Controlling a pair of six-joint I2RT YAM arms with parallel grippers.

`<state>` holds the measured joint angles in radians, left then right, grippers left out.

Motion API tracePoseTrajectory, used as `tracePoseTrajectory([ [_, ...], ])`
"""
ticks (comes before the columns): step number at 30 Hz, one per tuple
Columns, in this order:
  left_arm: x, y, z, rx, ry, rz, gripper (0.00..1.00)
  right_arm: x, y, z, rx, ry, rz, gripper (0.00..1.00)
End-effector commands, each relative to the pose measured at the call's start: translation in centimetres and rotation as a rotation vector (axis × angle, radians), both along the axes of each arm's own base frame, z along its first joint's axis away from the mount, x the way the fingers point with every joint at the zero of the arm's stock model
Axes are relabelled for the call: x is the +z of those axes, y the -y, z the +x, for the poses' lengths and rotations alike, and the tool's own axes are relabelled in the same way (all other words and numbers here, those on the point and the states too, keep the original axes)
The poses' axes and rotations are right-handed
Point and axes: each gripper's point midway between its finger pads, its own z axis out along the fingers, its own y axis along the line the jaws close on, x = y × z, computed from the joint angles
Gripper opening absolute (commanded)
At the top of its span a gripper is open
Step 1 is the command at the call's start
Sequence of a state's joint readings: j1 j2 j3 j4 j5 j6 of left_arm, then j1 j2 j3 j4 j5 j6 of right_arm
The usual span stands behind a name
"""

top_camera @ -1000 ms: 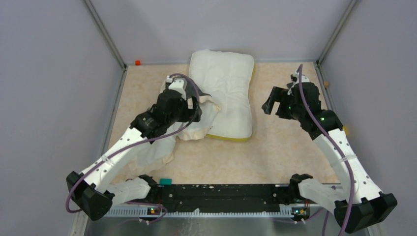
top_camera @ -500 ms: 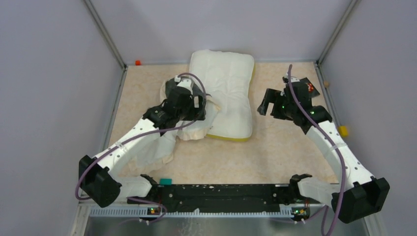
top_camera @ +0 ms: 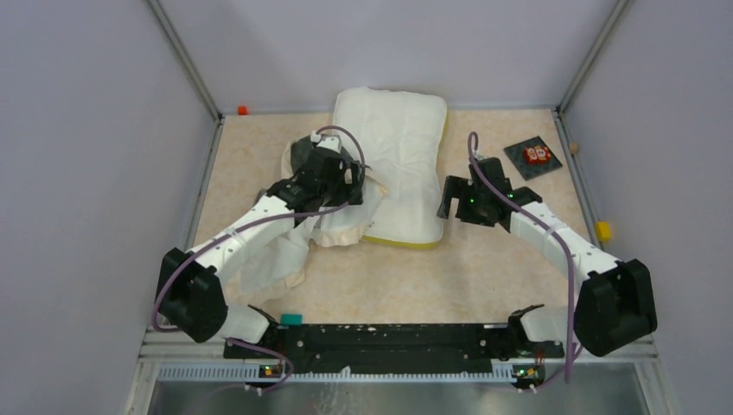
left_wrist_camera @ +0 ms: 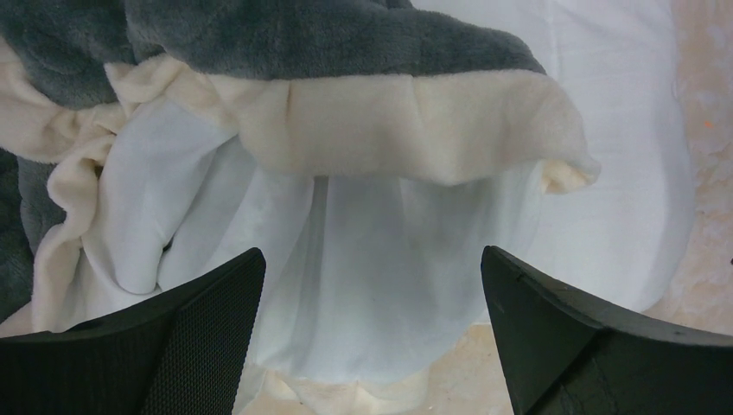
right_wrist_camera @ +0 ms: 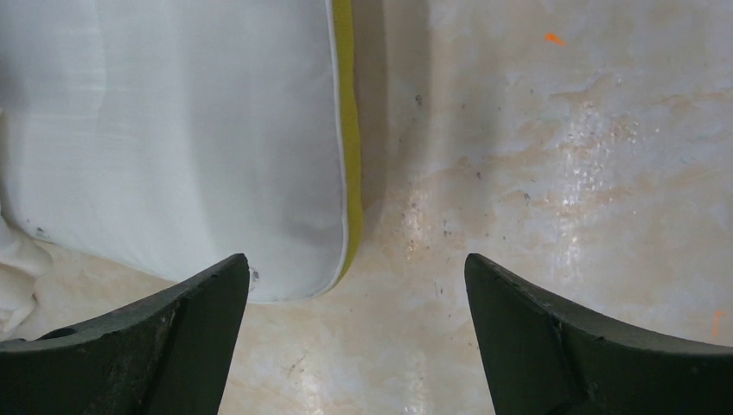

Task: Put the pillow into the pillowcase

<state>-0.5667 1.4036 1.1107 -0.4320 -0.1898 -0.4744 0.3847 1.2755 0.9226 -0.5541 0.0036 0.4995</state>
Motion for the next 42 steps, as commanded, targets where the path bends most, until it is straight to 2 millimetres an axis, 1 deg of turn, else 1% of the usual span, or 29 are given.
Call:
tracePoseTrajectory([
  [1, 1.5, -0.8, 2.4, 0.062, 0.069, -0.049, 0.99, -0.1, -2.3, 2.0, 0.014, 0.056, 0.03, 0.93],
  [3, 0.8, -1.9, 3.3, 0.108, 0.051, -0.035, 0.97, -0.8, -3.4, 2.3, 0.04, 0.05, 0.031, 0.93],
  [6, -0.5, -3.2, 4.3, 0.157, 0.043, -0.007, 0.9, -2.3, -4.9, 2.9, 0.07, 0.03, 0.029, 0.93],
  [7, -0.9, -3.4, 4.6, 0.165, 0.034, -0.009, 0.88, -2.9, -5.1, 3.0, 0.067, 0.015, 0.031, 0.93],
  [8, -1.4, -3.7, 4.8, 0.172, 0.023, -0.011, 0.84, -3.5, -5.6, 3.2, 0.075, 0.003, 0.045, 0.92],
  [10, -2.1, -4.3, 5.3, 0.181, 0.015, -0.011, 0.8, -4.3, -6.0, 3.7, 0.068, -0.009, 0.046, 0.91],
  [12, -2.2, -5.1, 5.9, 0.192, 0.021, -0.01, 0.73, -4.7, -6.1, 4.2, 0.061, -0.006, 0.042, 0.87],
  [13, -2.3, -5.6, 6.1, 0.197, 0.022, -0.011, 0.68, -4.6, -6.3, 4.5, 0.062, -0.001, 0.049, 0.83],
  [14, -2.3, -6.1, 6.4, 0.203, 0.021, -0.015, 0.6, -4.6, -6.6, 4.6, 0.066, -0.001, 0.057, 0.74],
  [15, -2.3, -6.8, 6.6, 0.212, 0.019, -0.017, 0.52, -4.4, -6.7, 4.8, 0.066, 0.001, 0.06, 0.61],
  [18, -1.7, -8.9, 7.2, 0.254, 0.033, -0.029, 0.26, -3.4, -6.6, 4.7, 0.063, 0.004, 0.048, 0.1],
  [19, -1.5, -9.8, 7.2, 0.274, 0.038, -0.024, 0.19, -2.9, -6.1, 4.7, 0.052, 0.014, 0.03, 0.0],
  [21, -1.1, -12.0, 7.1, 0.342, 0.041, 0.0, 0.09, -1.8, -5.3, 4.4, 0.041, 0.034, 0.003, 0.0],
  [22, -1.0, -13.4, 7.0, 0.387, 0.037, 0.005, 0.06, -1.3, -4.8, 4.1, 0.038, 0.04, -0.011, 0.0],
  [24, -0.5, -16.0, 6.7, 0.46, 0.043, -0.007, 0.03, 0.0, -4.2, 3.3, 0.033, 0.053, -0.022, 0.0],
  [26, 0.0, -18.2, 6.8, 0.511, 0.057, -0.03, 0.0, 1.3, -4.3, 2.0, 0.052, 0.075, -0.012, 0.0],
  [28, 0.6, -20.2, 7.4, 0.554, 0.063, -0.051, 0.0, 2.2, -5.0, 0.2, 0.079, 0.09, -0.031, 0.0],
  [29, 1.0, -20.3, 7.7, 0.557, 0.062, -0.057, 0.0, 2.3, -5.5, -0.9, 0.097, 0.083, -0.039, 0.0],
  [30, 1.5, -21.5, 8.2, 0.584, 0.068, -0.063, 0.0, 2.5, -6.3, -1.9, 0.119, 0.083, -0.035, 0.0],
  [33, 3.4, -21.8, 10.3, 0.577, 0.101, -0.087, 0.0, 3.0, -9.4, -4.8, 0.203, 0.083, 0.01, 0.0],
  [34, 4.0, -21.6, 11.1, 0.567, 0.113, -0.098, 0.05, 3.1, -10.6, -5.7, 0.24, 0.083, 0.03, 0.0],
  [35, 4.2, -21.3, 11.9, 0.55, 0.115, -0.109, 0.14, 3.3, -11.7, -6.4, 0.275, 0.087, 0.046, 0.0],
  [36, 4.9, -21.0, 12.6, 0.534, 0.126, -0.122, 0.19, 3.7, -12.8, -7.0, 0.31, 0.094, 0.065, 0.0],
  [37, 5.4, -20.5, 13.3, 0.507, 0.132, -0.136, 0.24, 4.0, -13.9, -7.4, 0.348, 0.102, 0.081, 0.0],
  [38, 5.9, -20.1, 13.9, 0.48, 0.14, -0.152, 0.28, 4.9, -15.0, -7.6, 0.397, 0.113, 0.112, 0.0],
  [39, 6.4, -19.7, 14.4, 0.464, 0.146, -0.165, 0.34, 5.4, -15.8, -7.7, 0.446, 0.118, 0.125, 0.03],
  [40, 6.7, -18.9, 14.6, 0.429, 0.145, -0.193, 0.41, 6.3, -16.2, -7.6, 0.477, 0.133, 0.121, 0.17],
  [41, 7.0, -18.5, 14.7, 0.412, 0.144, -0.206, 0.55, 7.1, -16.2, -7.1, 0.492, 0.157, 0.101, 0.35],
  [42, 7.2, -18.1, 14.6, 0.394, 0.143, -0.215, 0.65, 7.9, -15.8, -6.3, 0.486, 0.189, 0.061, 0.52],
])
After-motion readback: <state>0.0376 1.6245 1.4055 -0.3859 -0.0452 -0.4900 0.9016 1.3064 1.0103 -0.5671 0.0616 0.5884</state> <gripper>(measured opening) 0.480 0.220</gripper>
